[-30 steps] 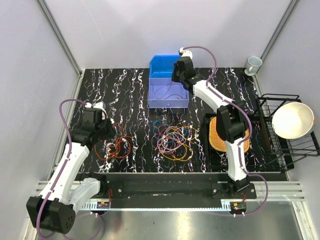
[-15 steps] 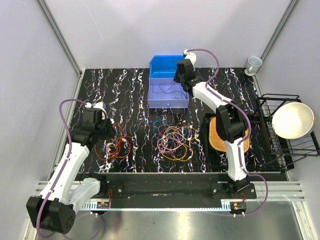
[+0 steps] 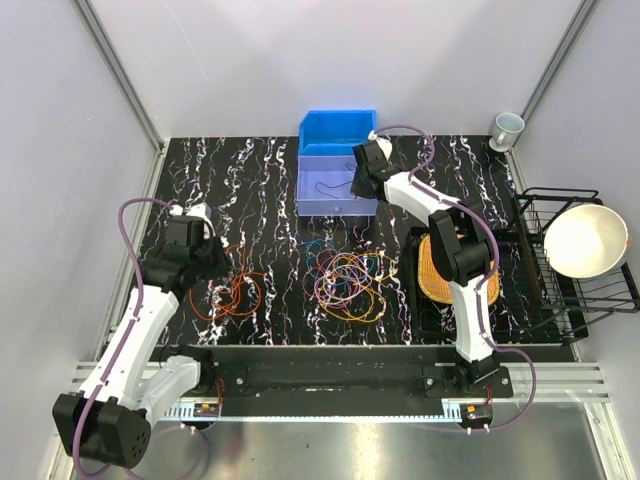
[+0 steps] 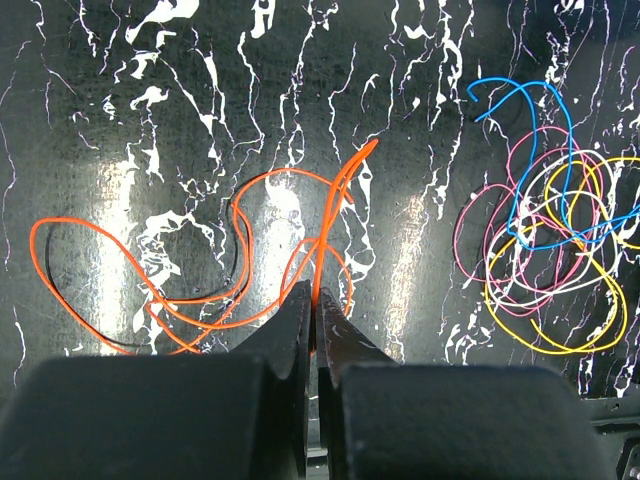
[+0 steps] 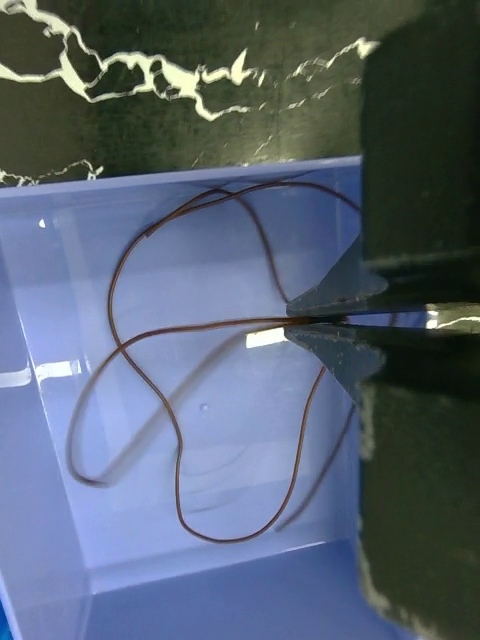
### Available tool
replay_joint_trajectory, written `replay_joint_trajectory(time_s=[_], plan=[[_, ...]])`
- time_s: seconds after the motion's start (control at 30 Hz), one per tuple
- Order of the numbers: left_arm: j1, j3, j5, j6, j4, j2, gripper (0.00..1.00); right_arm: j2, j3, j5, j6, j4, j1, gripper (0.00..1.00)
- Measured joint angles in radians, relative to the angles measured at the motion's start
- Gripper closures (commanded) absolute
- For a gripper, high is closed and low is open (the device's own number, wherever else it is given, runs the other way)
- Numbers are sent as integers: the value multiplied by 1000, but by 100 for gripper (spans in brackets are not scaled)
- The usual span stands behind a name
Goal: Untangle the cables
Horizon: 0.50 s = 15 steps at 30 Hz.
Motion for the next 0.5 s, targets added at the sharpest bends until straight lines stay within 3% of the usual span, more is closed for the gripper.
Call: replay_joint_trajectory(time_s=[0.03,0.17,0.3,0.5], plan=[[0,0,0,0,0,-3,100,0,17,-2,3,-32,0,70],[0,0,0,0,0,-19,100,-1,110,-18,14,-112,0,50],[0,0,0,0,1,-32,100,-38,130,-22,16,-162,0,39],[0,0,-1,0,0,-50,100,-127,127,-18,15,-241,0,37]])
